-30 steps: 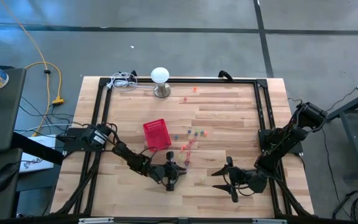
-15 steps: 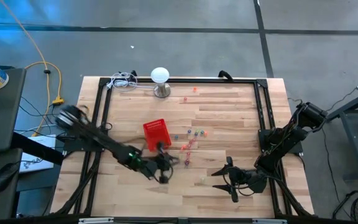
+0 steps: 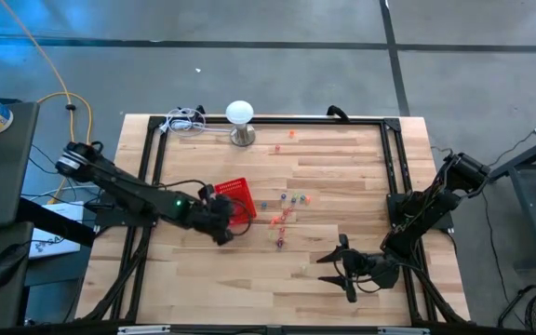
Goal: Pick & Place Dice
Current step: Put the purple die into the red basket, then put the yellow die into the red basket
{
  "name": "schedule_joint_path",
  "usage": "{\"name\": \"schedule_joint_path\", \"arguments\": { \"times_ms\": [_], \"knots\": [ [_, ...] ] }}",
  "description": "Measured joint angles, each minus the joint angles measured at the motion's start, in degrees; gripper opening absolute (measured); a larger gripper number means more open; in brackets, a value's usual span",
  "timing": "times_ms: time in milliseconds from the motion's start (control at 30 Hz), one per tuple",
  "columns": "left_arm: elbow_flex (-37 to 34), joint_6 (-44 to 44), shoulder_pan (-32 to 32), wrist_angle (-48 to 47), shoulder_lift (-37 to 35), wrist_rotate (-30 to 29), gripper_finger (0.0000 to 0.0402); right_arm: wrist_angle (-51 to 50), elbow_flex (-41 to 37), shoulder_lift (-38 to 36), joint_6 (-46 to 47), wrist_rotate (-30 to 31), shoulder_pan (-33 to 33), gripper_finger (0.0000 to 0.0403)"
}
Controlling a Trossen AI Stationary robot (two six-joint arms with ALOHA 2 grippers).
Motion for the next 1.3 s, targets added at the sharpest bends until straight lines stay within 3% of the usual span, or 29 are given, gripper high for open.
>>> {"name": "schedule_joint_path", "arguments": {
  "times_ms": [167, 433, 600, 667, 833, 1067, 1300],
  "knots": [
    [0.03, 0.84, 1.61, 0.47, -0.26, -1.61, 0.0097, 0.0, 0.0, 0.0, -0.09, 0.02, -1.37, 0.0219],
    [0.09, -6.32, 4.08, -1.17, -0.24, -1.18, 0.0176, 0.39, 0.02, 0.0, 1.53, -4.82, -4.35, 0.0219],
    [0.09, -2.91, 3.01, -0.92, -1.65, -1.18, 0.0189, -0.92, 0.04, 0.0, -5.83, -4.03, -5.44, 0.0219],
    [0.09, -2.51, 1.92, -0.69, -2.83, -1.14, 0.0189, -4.66, 0.04, 0.0, -6.23, -3.05, -5.53, 0.0219],
    [0.09, -2.5, -2.14, 0.88, -6.07, -1.16, 0.019, -13.3, 0.04, 2.14, 3.51, -3.43, -5.17, 0.0219],
    [0.09, -4.4, -10.94, 3.73, -6.78, -1.67, 0.019, -2.96, 0.04, 12.19, 3.65, -5.22, -4.35, 0.0219],
    [0.09, -5.1, -19.37, 7.88, -6.68, -14.27, 0.019, 3.51, 0.43, 19.49, 0.04, -4.66, -4.95, 0.0219]
  ]
}}
